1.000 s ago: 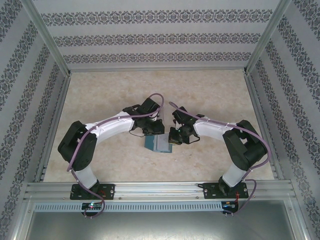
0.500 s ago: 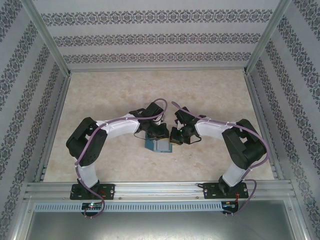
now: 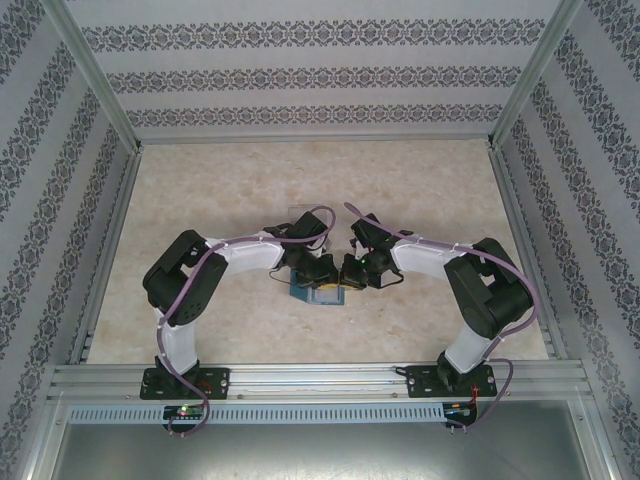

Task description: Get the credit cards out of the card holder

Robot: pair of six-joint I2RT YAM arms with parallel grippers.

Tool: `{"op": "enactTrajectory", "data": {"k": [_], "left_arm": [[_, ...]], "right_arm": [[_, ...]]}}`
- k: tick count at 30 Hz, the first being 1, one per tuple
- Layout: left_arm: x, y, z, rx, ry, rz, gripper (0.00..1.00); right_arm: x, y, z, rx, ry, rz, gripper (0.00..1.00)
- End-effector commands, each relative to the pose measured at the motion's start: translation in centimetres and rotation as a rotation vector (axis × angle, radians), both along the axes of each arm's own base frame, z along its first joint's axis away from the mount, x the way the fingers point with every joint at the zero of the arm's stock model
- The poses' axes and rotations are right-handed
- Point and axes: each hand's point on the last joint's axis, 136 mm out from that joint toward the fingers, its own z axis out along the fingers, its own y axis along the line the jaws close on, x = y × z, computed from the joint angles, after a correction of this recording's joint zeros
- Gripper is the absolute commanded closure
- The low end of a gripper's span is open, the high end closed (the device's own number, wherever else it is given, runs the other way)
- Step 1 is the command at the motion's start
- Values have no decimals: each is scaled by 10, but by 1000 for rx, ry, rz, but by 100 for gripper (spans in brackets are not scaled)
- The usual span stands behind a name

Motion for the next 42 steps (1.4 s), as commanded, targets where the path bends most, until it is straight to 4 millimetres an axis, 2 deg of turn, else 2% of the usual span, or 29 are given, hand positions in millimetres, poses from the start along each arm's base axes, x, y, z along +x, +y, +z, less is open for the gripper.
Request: {"op": "enactTrajectory", "data": {"k": [1,6,11,17,24,36,38,42], "left_arm": [[-8,-1,-13,22,23,-13,87],[-8,16,-14,140,-13,-35,81],[-8,32,-13,256,-42,-63,72],[-5,40,-7,334,-80,-88,60],[-3,55,2,475,-129,-141,54],[0,80,22,626,-175,-212,47],[-1,80,23,627,-177,-217,48],[-2,80,22,622,-178,-227,55]], "right_arm": [[-2,-11,-14,-47,12,-20,98],[-2,-11,-13,-49,10,-22,98],[-1,-12,-12,-55,8,-21,97],[-2,-13,-12,-60,7,-21,97],[-3,-13,-12,-62,10,-18,96],[-3,-10,-9,-63,10,-11,95],[-2,-9,-7,-62,5,-8,95],[-2,-10,-5,-66,0,-7,95]]}}
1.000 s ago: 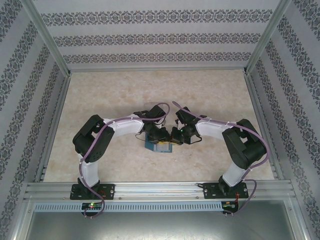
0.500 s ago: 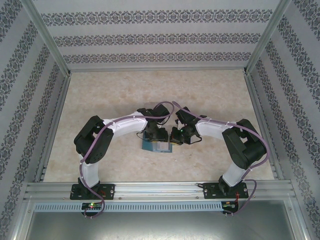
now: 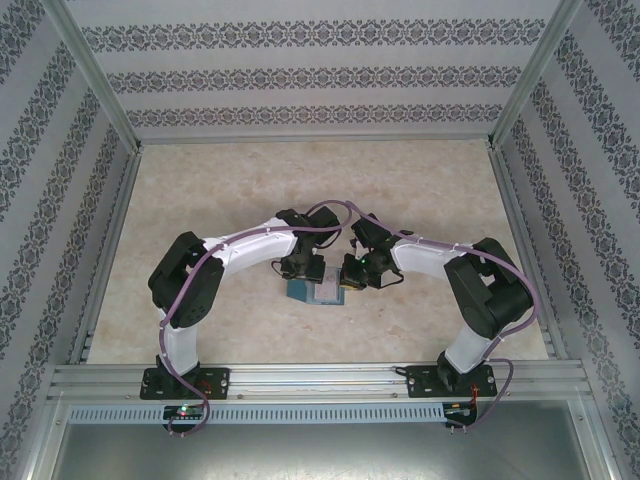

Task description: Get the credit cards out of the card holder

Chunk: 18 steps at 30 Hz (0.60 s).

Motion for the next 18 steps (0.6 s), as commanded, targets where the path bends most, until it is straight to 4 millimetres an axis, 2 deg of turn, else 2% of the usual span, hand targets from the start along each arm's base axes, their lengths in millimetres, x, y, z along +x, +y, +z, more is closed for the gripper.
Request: {"op": "enactTrajectory", "data": {"k": [1,6,8,13,18], "left_arm": [[-7,8,2,51,12,-39,58],[-10,21,-6,97,18,-46,77],[-12,27,-9,105,24,-42,80],[-17,35,-12,107,37,-37,79],[-13,44,0,103,-1,-17,71]], "right_arm": [[-1,-10,-5,-65,-5,-7,95],[1,-10,-5,-67,-7,-8,95],[2,-8,-3,-64,-9,-3,95],[7,-3,1,-47,-25,13,95],[11,2,11,-34,-45,22,94]]}}
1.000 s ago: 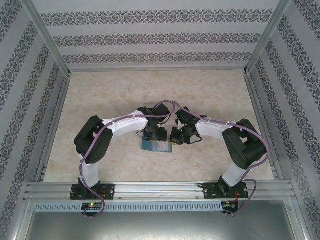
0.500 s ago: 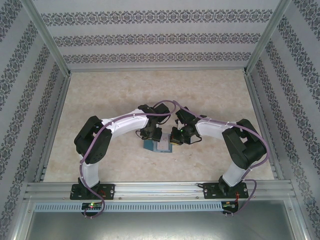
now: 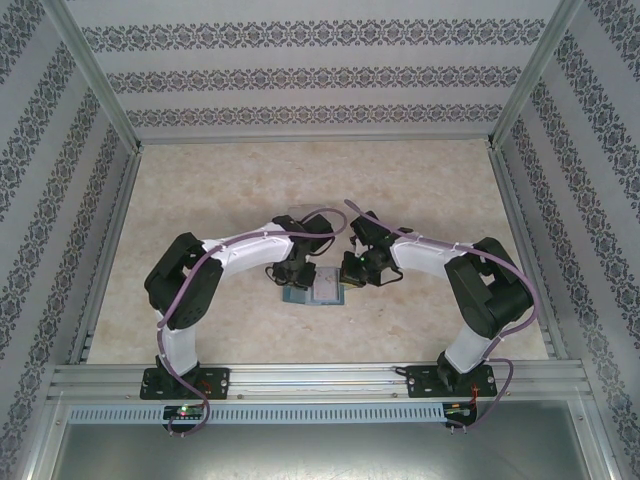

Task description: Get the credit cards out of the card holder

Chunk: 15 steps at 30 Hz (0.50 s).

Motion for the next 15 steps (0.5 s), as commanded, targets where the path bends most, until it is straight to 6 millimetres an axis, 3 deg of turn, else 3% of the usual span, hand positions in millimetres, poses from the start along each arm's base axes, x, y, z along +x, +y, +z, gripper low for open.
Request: {"op": "enactTrajectory", "data": {"k": [1,15], "left_arm": [[2,17,19,20,-41,7,70],[23,30,85,-92,-179,52,69]], "right_arm": [[4,1,7,-21,-28,22,94],[8,-2,30,-28,-72,27,87]]}}
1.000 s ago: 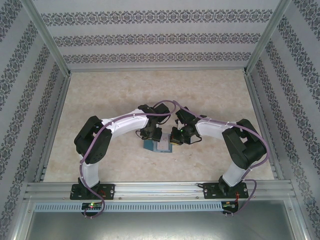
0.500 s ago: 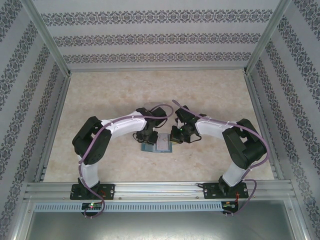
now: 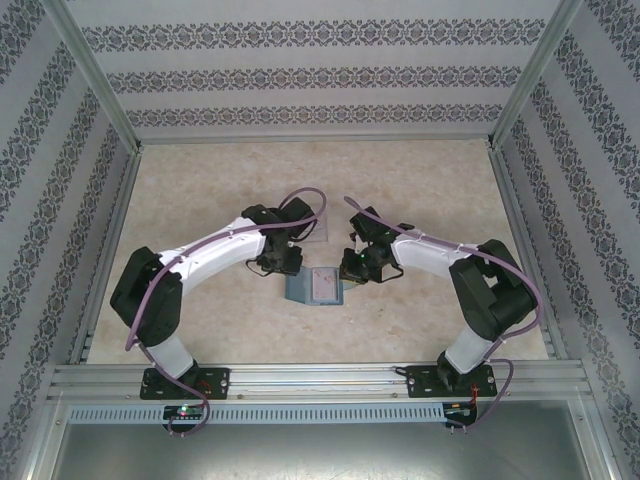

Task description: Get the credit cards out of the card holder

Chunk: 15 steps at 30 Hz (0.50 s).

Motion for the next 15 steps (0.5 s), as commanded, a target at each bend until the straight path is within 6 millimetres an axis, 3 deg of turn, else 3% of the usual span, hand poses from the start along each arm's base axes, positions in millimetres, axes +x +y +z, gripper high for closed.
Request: {"op": "enactTrajectory", "data": {"k": [1,7,15], "left_arm": [[7,3,29,-33,-47,-5,69],[20,-39,44,-241,-64,-17,69],[22,-93,33,-487,21,-11,74]], "right_arm": [[5,0,18,-6,-53,14,87],[8,-1,23,-10,-64,13,85],[12,-10,27,-10,-74,-17,84]]}}
